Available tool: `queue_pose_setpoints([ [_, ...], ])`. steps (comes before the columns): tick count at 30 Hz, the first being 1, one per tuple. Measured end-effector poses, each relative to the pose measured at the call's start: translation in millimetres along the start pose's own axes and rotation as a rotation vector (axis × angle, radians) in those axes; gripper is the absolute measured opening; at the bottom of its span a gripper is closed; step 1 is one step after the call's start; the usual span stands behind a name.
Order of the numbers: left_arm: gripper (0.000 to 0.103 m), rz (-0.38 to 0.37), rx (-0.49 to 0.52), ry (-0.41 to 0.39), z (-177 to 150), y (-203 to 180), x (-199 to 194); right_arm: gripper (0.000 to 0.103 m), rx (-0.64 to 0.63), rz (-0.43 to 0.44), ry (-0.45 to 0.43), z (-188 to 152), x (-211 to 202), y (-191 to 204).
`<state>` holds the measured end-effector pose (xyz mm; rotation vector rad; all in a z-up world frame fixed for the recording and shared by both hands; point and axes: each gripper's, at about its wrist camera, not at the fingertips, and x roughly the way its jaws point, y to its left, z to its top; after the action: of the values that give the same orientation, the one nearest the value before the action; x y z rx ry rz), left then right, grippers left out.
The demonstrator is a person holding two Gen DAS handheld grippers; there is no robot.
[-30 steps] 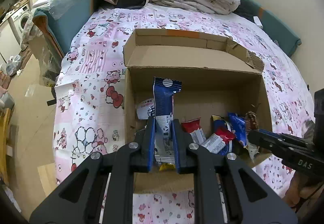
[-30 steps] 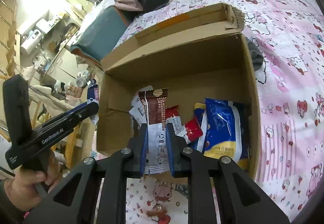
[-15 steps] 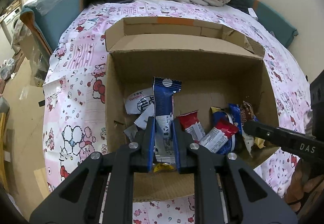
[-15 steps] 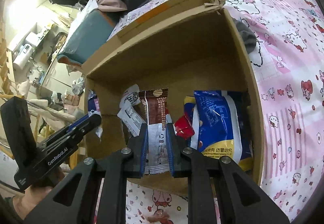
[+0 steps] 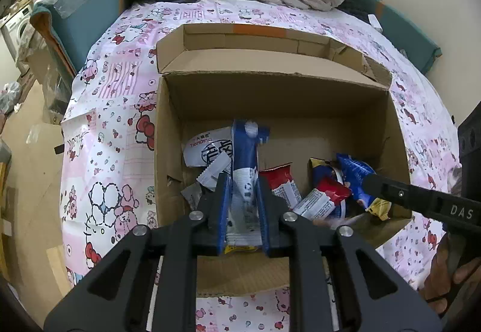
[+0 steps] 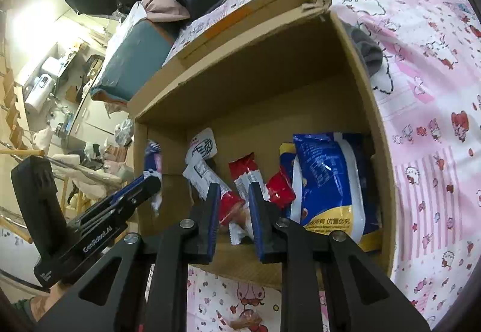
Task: Organize snacks
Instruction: 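Lower both held snacks into the box and open both tools, then grasp a small brown candy with the left tool while the right tool grasps a checkered wafer bar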
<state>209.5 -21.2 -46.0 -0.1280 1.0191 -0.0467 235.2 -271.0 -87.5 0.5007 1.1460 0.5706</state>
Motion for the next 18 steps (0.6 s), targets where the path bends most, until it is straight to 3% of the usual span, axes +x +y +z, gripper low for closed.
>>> queue_pose_setpoints([
  [1, 0.024, 0.001, -0.002, -0.002, 0.0, 0.2, -1.0, 0.031, 0.001, -0.001, -0.005, 0.3, -1.2, -0.3],
  [2, 0.039, 0.006, -0.006, -0.005, 0.0, 0.7, -2.8, 0.038, 0.003, -0.016, -0.016, 0.4, -3.0, 0.0],
  [3, 0.056, 0.012, -0.012, -0.011, -0.3, 1.6, -4.4, 0.061, 0.005, -0.028, -0.026, 0.0, -5.7, -1.0],
  [4, 0.063, 0.017, -0.021, -0.023, -0.6, 2.4, -7.3, 0.076, 0.007, -0.028, -0.04, -0.1, -8.1, -0.5],
  [6, 0.08, 0.022, -0.032, -0.055, -1.3, 3.4, -13.9, 0.078, -0.002, -0.035, -0.071, -0.2, -13.6, 2.3],
  [18, 0.081, 0.033, 0.005, -0.07, -12.0, -2.4, -36.7, 0.08, -0.011, -0.055, -0.114, -10.0, -43.0, 11.1],
])
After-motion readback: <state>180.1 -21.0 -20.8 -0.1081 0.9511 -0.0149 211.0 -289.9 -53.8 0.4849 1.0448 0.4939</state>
